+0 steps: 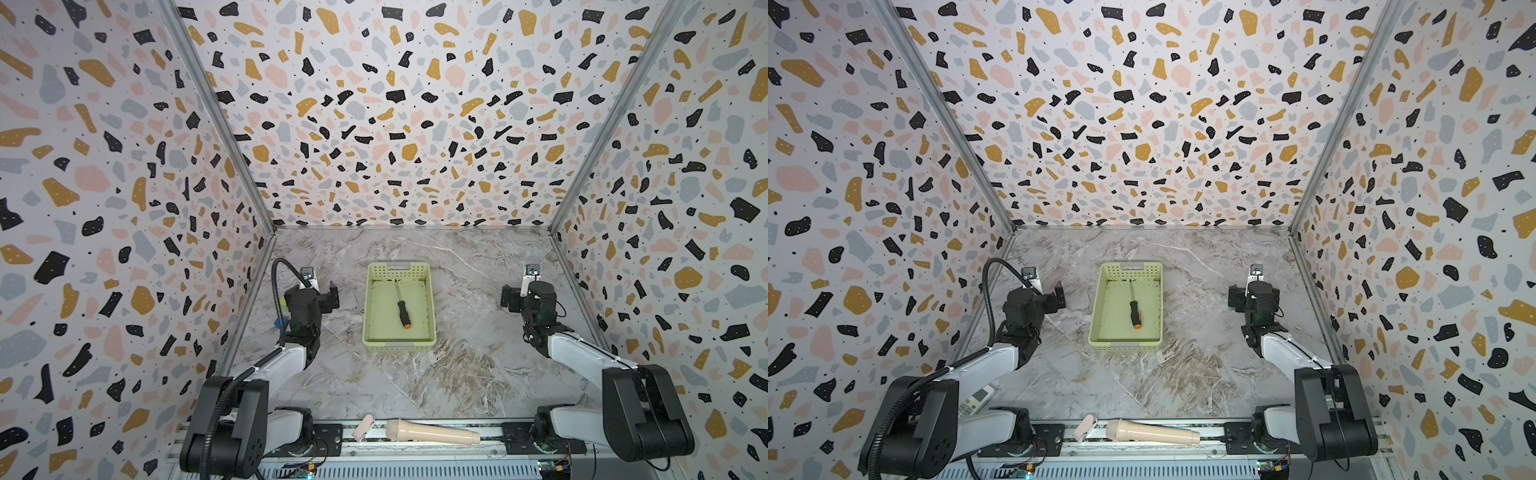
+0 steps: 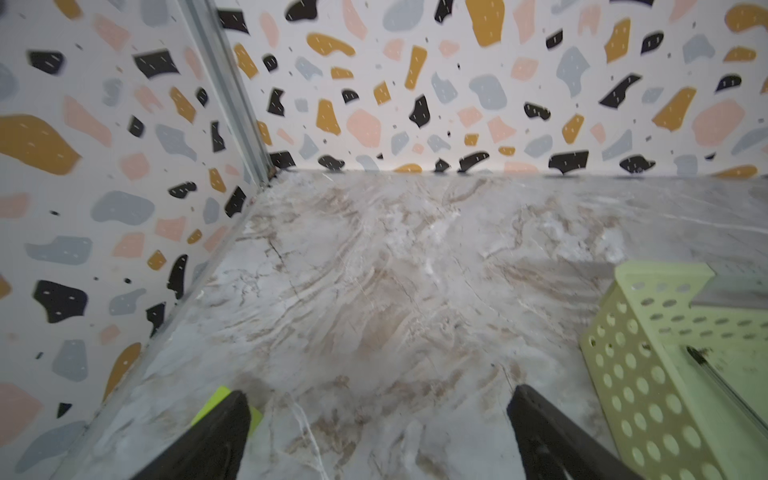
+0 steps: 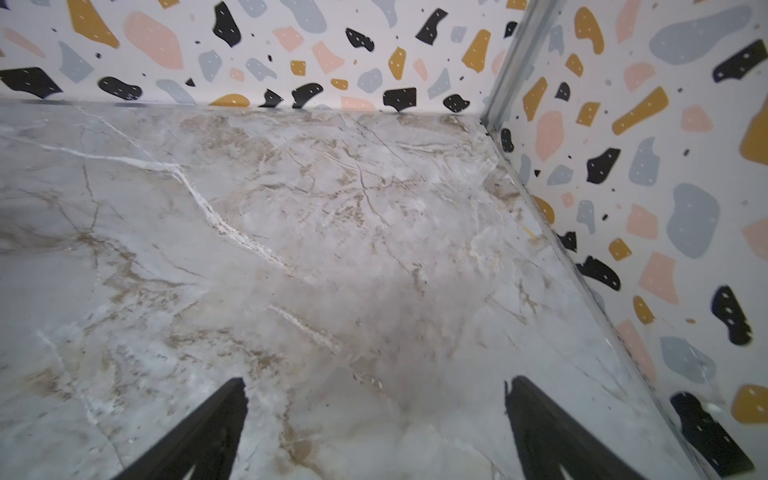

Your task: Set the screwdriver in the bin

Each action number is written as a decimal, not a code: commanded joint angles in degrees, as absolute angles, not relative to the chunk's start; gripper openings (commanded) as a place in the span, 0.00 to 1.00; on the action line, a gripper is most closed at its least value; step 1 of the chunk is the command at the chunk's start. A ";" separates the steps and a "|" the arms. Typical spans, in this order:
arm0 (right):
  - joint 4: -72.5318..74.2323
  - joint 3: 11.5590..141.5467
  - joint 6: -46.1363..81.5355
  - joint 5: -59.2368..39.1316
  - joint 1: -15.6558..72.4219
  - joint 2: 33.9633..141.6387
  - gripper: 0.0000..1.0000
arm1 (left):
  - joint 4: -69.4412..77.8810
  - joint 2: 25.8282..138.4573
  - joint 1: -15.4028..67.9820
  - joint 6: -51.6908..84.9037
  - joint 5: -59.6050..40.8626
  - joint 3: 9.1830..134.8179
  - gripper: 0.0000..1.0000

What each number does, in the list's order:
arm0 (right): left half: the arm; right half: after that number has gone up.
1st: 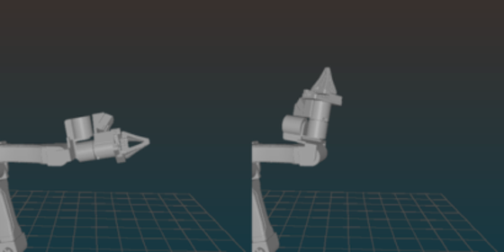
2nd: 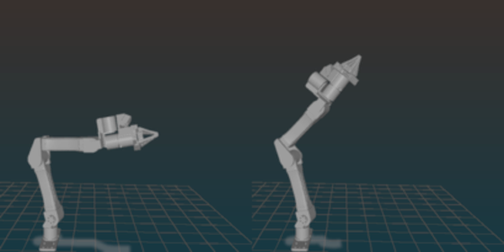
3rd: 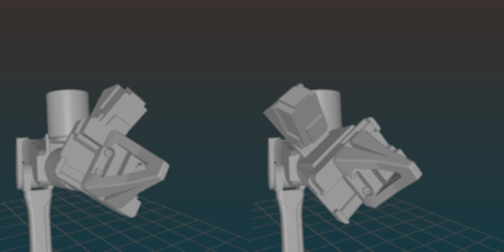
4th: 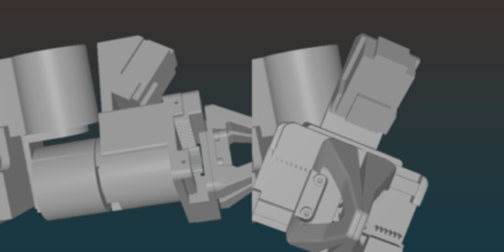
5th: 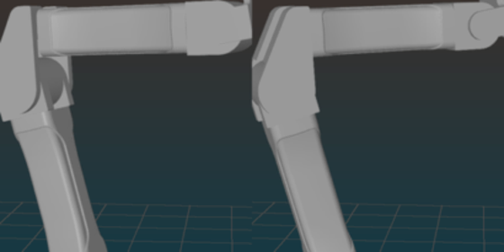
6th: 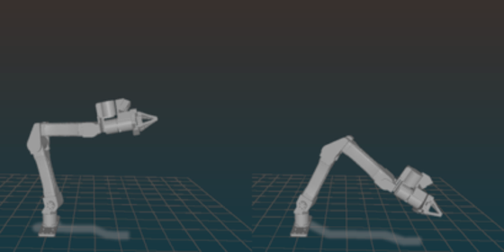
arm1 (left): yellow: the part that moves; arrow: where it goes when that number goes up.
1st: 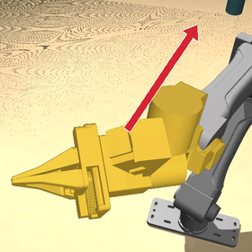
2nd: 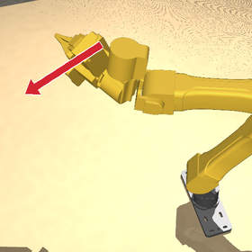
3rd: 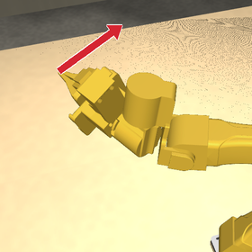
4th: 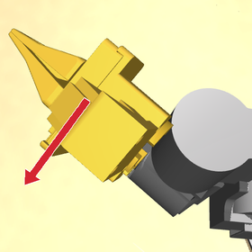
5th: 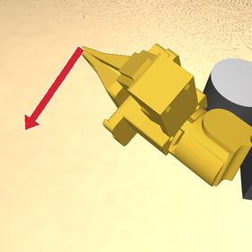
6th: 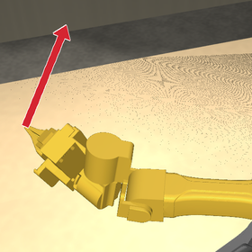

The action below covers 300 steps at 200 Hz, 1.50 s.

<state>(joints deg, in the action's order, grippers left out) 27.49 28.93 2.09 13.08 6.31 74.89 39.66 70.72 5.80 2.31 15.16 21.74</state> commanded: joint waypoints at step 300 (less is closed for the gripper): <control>77.75 8.61 -1.59 -0.58 4.08 84.75 0.99 | 73.02 79.46 6.40 0.12 20.24 6.78 1.00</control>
<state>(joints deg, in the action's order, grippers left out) 75.44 7.92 -2.83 -2.98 4.71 85.56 66.37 80.05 5.87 0.08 18.15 8.47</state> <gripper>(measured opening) 0.991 0.995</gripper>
